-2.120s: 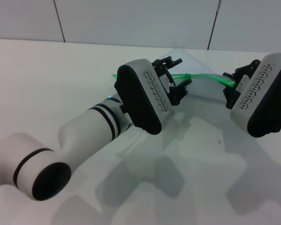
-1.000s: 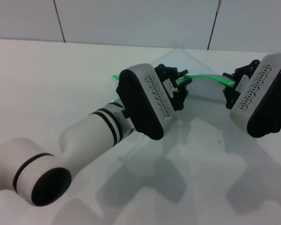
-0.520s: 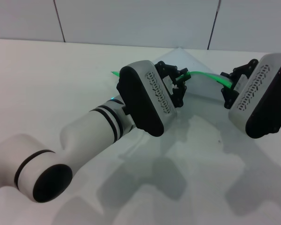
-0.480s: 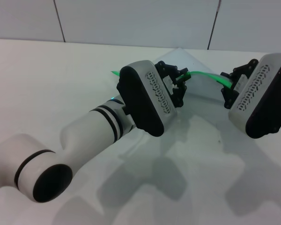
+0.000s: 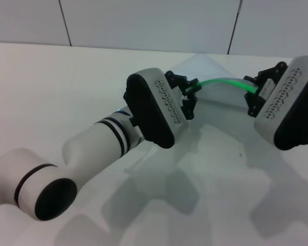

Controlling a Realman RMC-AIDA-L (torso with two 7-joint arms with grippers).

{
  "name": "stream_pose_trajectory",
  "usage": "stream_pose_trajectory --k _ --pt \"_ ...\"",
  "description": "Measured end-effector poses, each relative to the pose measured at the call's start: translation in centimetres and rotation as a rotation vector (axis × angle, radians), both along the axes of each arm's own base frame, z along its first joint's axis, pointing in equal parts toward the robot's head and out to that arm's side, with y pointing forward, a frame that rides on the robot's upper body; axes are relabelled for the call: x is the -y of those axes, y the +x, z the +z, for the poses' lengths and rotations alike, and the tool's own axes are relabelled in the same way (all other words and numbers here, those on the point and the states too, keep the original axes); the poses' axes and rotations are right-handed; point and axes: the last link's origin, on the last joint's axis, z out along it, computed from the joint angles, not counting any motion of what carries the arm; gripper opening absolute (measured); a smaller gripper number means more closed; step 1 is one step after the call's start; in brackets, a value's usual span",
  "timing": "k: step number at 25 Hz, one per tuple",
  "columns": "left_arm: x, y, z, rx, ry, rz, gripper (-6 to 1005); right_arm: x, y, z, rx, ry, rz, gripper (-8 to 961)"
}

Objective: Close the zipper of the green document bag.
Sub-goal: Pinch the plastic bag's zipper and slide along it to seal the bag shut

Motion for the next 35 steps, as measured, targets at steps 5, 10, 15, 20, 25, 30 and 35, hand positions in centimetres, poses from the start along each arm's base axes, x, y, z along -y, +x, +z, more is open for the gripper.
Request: stream_pose_trajectory --k 5,10,15,20,25,30,35 --pt "-0.1 -0.8 0.0 -0.006 0.002 0.023 76 0.1 0.0 0.8 -0.009 0.023 -0.004 47" --pt "-0.2 -1.6 0.1 -0.005 0.005 0.053 76 0.0 0.5 1.4 0.008 0.049 -0.012 48" --pt "-0.5 -2.9 0.5 -0.012 0.021 0.097 77 0.1 0.9 2.6 -0.002 0.088 -0.027 48" --pt "-1.0 -4.3 1.2 -0.011 0.048 0.146 77 0.0 1.2 4.0 -0.015 0.133 -0.041 48" --pt "-1.4 -5.3 1.9 0.005 0.072 0.195 77 -0.1 2.0 5.2 -0.035 0.187 -0.054 48" --pt "-1.4 -5.3 2.0 0.015 0.077 0.203 76 -0.1 2.3 5.7 -0.046 0.217 -0.052 47" --pt "-1.5 -5.1 2.0 0.018 0.076 0.199 76 -0.1 2.4 5.7 -0.046 0.217 -0.053 47"
